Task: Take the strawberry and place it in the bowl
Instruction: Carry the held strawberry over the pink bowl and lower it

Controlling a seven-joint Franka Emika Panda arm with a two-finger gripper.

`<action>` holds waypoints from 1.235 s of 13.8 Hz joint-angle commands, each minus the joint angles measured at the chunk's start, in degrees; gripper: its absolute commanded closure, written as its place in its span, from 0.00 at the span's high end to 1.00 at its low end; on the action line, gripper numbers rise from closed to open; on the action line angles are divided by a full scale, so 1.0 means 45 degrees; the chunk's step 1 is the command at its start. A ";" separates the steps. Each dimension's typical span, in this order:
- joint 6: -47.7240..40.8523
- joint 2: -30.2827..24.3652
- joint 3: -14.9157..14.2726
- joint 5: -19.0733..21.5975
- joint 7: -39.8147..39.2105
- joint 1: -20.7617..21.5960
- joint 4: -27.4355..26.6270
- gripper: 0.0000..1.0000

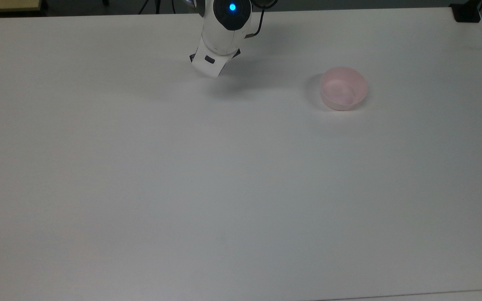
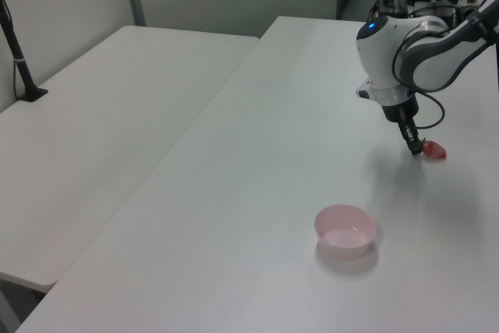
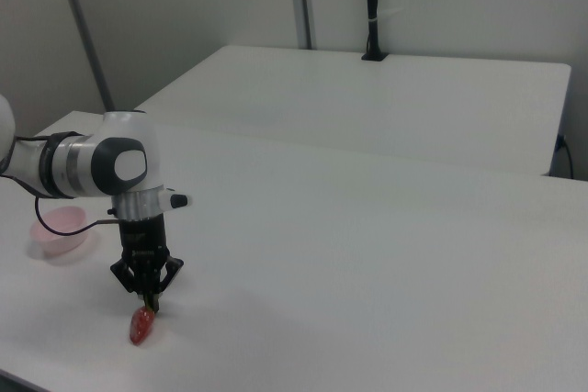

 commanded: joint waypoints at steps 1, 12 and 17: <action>-0.0695 -0.0516 -0.0071 -0.0192 -0.0418 -0.0037 0.0042 0.00; -0.3430 -0.0343 -0.0423 0.1816 0.0279 0.0214 0.4959 0.00; -0.2846 0.1509 -0.0734 0.3244 0.3734 0.3140 0.7323 0.00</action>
